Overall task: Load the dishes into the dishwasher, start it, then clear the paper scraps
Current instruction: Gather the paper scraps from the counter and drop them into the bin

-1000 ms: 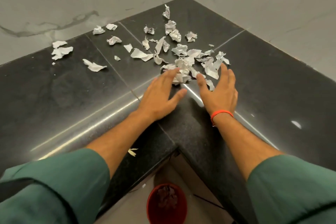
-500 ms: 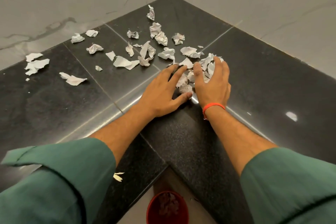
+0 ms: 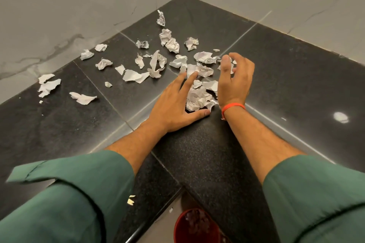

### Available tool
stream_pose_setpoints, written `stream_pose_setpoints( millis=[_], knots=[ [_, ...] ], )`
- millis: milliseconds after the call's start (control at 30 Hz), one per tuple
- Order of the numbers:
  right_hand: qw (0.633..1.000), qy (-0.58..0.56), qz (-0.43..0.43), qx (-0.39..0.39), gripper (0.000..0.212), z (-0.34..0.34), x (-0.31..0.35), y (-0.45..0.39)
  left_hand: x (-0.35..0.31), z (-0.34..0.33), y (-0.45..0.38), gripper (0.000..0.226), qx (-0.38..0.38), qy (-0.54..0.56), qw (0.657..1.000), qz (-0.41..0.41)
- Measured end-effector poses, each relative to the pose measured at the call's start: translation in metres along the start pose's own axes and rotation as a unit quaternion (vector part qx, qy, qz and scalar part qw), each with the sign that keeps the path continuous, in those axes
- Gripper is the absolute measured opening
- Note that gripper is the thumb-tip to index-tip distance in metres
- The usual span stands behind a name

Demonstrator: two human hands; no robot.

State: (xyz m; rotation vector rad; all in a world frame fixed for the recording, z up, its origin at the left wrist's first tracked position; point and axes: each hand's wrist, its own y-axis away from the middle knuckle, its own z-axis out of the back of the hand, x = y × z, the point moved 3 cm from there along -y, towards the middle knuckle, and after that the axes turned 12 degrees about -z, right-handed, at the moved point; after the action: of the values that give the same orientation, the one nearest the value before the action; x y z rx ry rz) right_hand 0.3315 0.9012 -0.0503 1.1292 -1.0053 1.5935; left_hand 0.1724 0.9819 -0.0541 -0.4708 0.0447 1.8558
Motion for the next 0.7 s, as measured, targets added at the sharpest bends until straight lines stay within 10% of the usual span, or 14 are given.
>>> stream_pose_setpoints(
  millis=[167,333,700],
  knots=[
    [0.997,0.056,0.017,-0.043,0.038,0.001,0.002,-0.01,-0.001,0.0,-0.001,0.105,0.006,-0.004,1.0,0.002],
    [0.951,0.296,0.041,0.075,0.054,-0.026,-0.001,-0.019,0.001,0.0,-0.001,0.105,0.007,-0.017,1.0,0.007],
    [0.95,0.159,0.08,0.256,0.052,-0.019,0.007,-0.003,0.001,-0.001,-0.001,0.108,-0.006,-0.011,1.0,0.013]
  ],
)
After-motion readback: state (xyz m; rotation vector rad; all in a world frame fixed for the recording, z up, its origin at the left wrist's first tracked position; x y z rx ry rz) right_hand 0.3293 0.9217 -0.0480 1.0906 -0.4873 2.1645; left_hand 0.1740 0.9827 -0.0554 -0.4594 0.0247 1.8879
